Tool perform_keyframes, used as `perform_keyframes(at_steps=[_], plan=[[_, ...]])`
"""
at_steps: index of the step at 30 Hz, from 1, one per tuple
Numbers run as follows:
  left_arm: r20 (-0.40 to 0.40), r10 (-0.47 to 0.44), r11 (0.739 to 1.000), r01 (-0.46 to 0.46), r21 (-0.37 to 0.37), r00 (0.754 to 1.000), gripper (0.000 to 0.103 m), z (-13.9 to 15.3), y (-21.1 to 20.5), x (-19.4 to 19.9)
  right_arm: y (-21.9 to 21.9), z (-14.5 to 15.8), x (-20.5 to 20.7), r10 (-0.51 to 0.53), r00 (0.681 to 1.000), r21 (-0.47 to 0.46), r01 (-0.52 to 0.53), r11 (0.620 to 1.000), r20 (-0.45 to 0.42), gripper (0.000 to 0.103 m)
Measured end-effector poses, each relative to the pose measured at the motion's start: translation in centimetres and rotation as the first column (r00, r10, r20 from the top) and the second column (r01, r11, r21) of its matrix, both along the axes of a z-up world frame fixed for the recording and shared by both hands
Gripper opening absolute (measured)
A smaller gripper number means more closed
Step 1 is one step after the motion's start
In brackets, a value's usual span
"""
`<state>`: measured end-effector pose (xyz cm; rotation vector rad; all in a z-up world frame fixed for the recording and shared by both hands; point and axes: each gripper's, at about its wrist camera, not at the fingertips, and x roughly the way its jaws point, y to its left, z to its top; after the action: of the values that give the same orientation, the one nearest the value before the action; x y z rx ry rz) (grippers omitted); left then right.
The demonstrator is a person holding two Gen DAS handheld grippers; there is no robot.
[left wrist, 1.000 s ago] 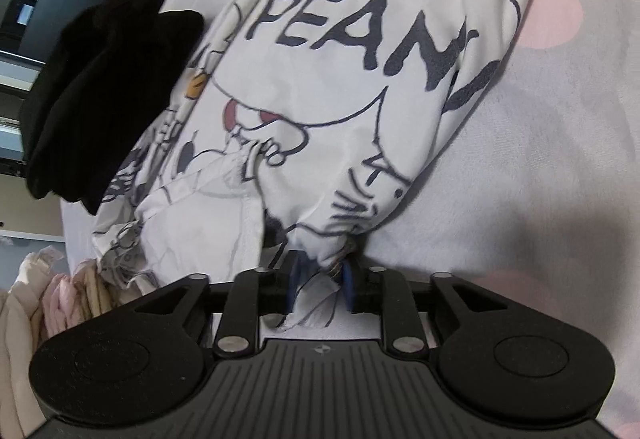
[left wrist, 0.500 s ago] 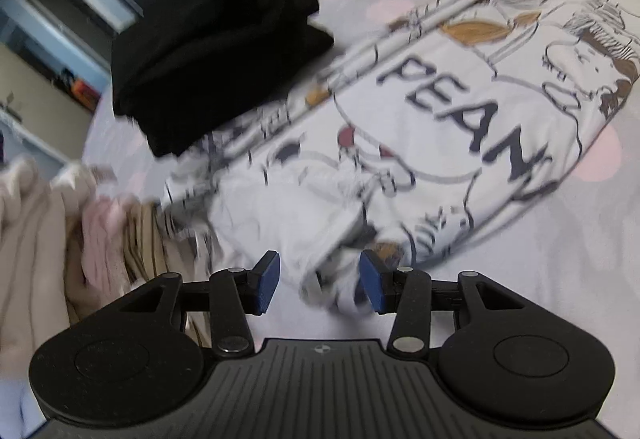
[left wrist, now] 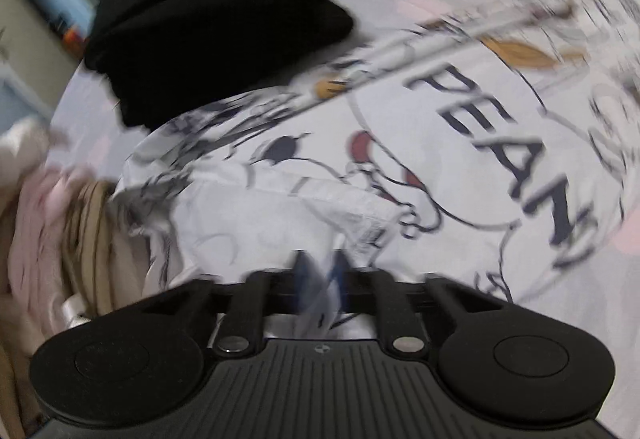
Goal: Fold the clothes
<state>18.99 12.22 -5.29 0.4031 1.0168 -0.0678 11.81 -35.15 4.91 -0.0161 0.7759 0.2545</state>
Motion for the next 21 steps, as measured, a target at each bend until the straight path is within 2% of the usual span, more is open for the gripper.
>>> perform_keyframes(at_steps=[2,4,7,8,11,13,14,15,16,19,20,21], plan=[[0.015,0.083,0.997,-0.083,-0.003,0.996,0.001,1.0,1.3,0.0,0.4,0.0,-0.6,0.002,1.000,0.009,-0.002,1.000,-0.002,0.058],[0.027,0.148,0.989,-0.149,0.011,0.989,0.001,1.5,2.4,-0.3,0.0,-0.5,-0.3,-0.029,0.999,0.016,0.030,0.999,-0.046,0.058],[0.053,0.168,0.982,-0.172,0.075,0.984,0.001,1.7,2.8,-1.3,-1.1,-1.6,0.6,-0.104,0.989,-0.001,0.104,0.995,-0.106,0.058],[0.050,0.160,0.985,-0.163,0.054,0.986,0.001,1.8,2.7,-1.6,-1.5,-2.0,0.9,-0.124,0.986,-0.013,0.124,0.992,-0.112,0.058],[0.062,0.053,0.999,-0.053,0.009,0.997,0.002,2.7,1.1,-3.1,-2.3,-3.1,2.1,-0.141,0.977,-0.016,0.140,0.990,-0.158,0.058],[0.084,-0.070,0.997,0.067,0.035,0.994,0.005,3.0,-1.2,-4.5,-2.0,-3.7,2.6,-0.100,0.976,-0.034,0.095,0.995,-0.194,0.058],[0.091,-0.125,0.992,0.121,0.045,0.988,0.012,3.0,-2.2,-5.2,-1.8,-4.1,2.9,-0.070,0.976,-0.052,0.061,0.997,-0.207,0.058],[0.094,-0.177,0.983,0.172,0.062,0.980,0.020,2.8,-3.1,-5.9,-1.5,-4.5,2.9,-0.045,0.978,-0.093,0.026,0.995,-0.206,0.059],[0.091,-0.227,0.972,0.220,0.087,0.970,0.022,2.4,-4.2,-6.5,-1.1,-4.9,2.9,-0.020,0.979,-0.135,-0.008,0.991,-0.203,0.060],[0.053,-0.362,0.919,0.347,0.187,0.931,0.024,0.4,-7.0,-7.8,-1.7,-6.9,2.9,0.020,0.973,-0.277,-0.084,0.957,-0.228,0.060],[0.034,-0.396,0.899,0.379,0.219,0.918,0.024,-0.4,-7.7,-8.3,-2.6,-7.8,2.9,-0.006,0.968,-0.308,-0.073,0.949,-0.250,0.060],[0.013,-0.425,0.878,0.409,0.249,0.905,0.024,-1.3,-8.2,-8.8,-4.5,-8.3,3.1,-0.067,0.961,-0.277,-0.010,0.961,-0.269,0.060]])
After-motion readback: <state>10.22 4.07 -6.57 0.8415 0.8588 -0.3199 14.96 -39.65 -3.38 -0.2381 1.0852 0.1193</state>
